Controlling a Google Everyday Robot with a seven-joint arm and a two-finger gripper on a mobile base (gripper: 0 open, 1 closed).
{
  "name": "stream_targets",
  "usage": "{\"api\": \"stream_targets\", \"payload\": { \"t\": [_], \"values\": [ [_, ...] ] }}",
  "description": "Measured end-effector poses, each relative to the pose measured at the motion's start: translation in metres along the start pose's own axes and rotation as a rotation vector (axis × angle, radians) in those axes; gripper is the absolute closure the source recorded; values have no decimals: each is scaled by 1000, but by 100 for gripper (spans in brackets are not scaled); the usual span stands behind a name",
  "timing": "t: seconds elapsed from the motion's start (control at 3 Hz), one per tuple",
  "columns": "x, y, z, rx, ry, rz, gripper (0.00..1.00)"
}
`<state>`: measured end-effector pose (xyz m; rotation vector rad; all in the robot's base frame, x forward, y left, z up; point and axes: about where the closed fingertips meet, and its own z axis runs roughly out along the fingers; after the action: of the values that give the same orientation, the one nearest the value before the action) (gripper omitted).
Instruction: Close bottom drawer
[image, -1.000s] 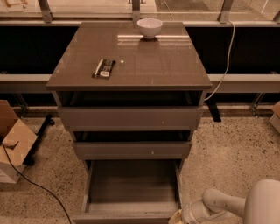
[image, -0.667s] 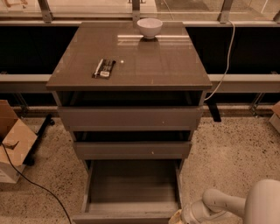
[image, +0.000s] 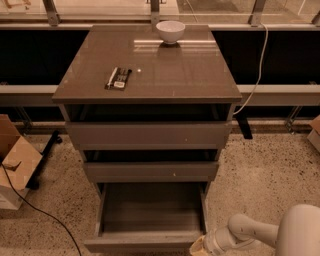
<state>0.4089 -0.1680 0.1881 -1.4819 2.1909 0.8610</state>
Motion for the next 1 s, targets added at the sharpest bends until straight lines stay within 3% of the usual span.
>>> {"api": "stream_targets", "payload": {
  "t": [0.33, 0.67, 1.0],
  "values": [
    [-15, -29, 10, 59, -15, -49, 100],
    [-15, -27, 10, 60, -16, -49, 100],
    [-43, -74, 11, 147, -55, -99, 100]
  ]
}}
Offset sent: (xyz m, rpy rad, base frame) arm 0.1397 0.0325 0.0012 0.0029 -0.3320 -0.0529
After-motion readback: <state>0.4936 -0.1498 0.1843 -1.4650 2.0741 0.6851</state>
